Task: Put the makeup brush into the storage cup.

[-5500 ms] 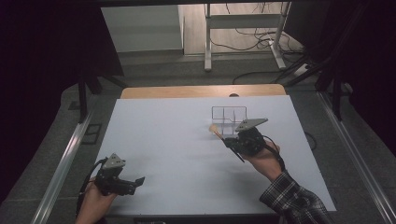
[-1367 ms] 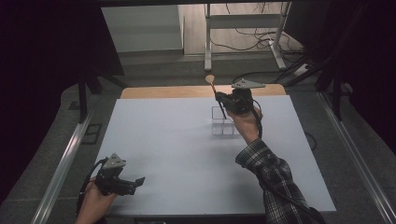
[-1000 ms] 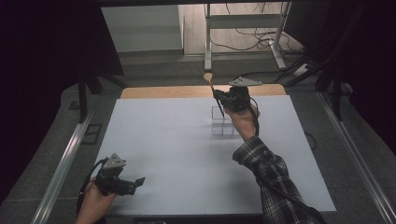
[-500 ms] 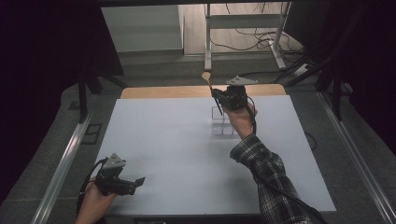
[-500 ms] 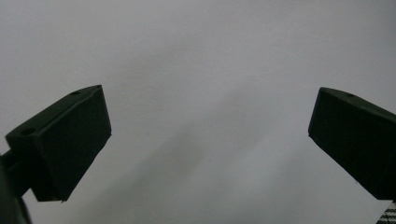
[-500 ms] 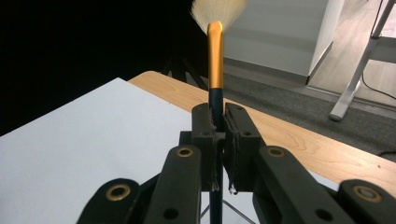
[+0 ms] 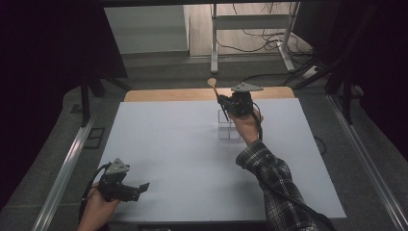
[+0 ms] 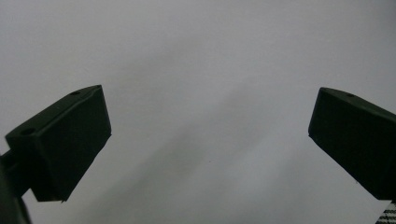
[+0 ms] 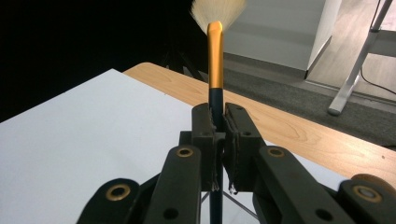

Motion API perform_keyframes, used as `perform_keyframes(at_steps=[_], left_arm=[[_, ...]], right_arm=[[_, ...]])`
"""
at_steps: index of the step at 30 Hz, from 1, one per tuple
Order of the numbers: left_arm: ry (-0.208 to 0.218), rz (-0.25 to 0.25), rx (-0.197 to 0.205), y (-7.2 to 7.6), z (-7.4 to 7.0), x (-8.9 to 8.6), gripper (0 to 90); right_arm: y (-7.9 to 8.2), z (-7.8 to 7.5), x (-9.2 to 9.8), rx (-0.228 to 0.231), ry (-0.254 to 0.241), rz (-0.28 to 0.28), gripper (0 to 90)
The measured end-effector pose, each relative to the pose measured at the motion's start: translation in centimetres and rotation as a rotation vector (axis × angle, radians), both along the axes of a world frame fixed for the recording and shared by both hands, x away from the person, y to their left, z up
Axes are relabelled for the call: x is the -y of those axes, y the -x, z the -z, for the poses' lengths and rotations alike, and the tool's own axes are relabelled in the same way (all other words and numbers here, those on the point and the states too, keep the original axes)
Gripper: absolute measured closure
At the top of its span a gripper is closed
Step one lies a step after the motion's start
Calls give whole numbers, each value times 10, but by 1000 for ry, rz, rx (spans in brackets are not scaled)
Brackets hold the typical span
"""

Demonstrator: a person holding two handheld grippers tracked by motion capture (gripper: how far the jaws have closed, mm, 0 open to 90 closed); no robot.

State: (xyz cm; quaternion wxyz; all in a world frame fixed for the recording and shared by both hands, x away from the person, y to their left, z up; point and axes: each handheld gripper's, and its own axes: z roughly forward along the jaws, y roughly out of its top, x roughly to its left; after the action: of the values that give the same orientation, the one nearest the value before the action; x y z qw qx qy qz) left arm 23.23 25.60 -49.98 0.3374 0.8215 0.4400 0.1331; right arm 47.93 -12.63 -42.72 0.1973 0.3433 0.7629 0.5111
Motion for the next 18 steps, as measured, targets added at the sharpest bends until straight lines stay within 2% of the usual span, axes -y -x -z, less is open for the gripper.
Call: perform_keyframes(at_steps=[18], left_arm=[[-1, 1, -1, 0, 0, 0, 0]], right_arm=[[0, 15, 1, -19, 4, 4, 837]])
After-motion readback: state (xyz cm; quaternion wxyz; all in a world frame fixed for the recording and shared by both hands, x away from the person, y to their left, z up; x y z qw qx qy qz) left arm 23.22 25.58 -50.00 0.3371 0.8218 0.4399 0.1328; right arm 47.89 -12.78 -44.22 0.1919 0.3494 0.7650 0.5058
